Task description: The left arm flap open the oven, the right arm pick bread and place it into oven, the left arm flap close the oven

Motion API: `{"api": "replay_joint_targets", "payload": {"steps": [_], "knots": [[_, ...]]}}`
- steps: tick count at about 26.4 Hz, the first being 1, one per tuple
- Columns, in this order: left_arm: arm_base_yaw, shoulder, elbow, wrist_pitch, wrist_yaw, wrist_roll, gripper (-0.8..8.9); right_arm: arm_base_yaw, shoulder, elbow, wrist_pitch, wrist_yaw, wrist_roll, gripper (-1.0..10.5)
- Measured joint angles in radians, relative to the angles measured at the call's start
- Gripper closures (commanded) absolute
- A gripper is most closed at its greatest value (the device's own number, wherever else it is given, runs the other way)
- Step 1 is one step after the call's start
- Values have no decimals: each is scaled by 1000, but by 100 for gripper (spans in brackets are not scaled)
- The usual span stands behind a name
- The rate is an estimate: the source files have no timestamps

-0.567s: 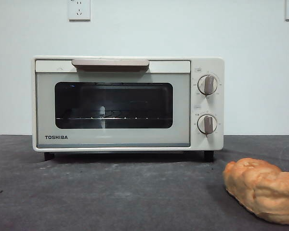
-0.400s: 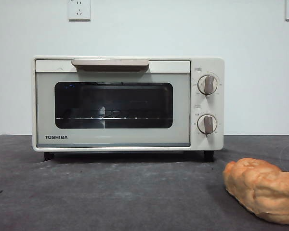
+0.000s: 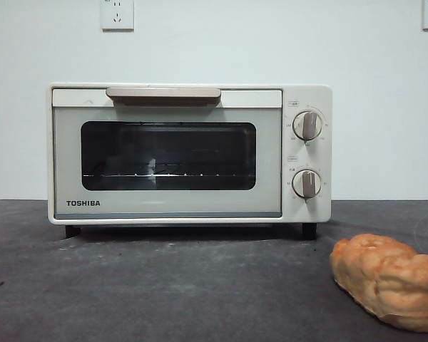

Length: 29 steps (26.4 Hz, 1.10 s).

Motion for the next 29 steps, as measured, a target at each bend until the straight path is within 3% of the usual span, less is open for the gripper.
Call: {"api": "replay_joint_targets", "payload": {"steps": [6, 19, 25, 29], "knots": [[0, 106, 165, -116, 66, 64, 798, 0, 82, 175, -127, -24, -19, 940], [-5, 386, 462, -497, 271, 310, 798, 0, 366, 504, -568, -306, -212, 940], [-29, 429, 529, -672, 301, 393, 798, 41, 422, 568, -711, -372, -262, 940], [-34, 426, 537, -708, 304, 426, 798, 79, 433, 570, -784, -381, -280, 940]]}}
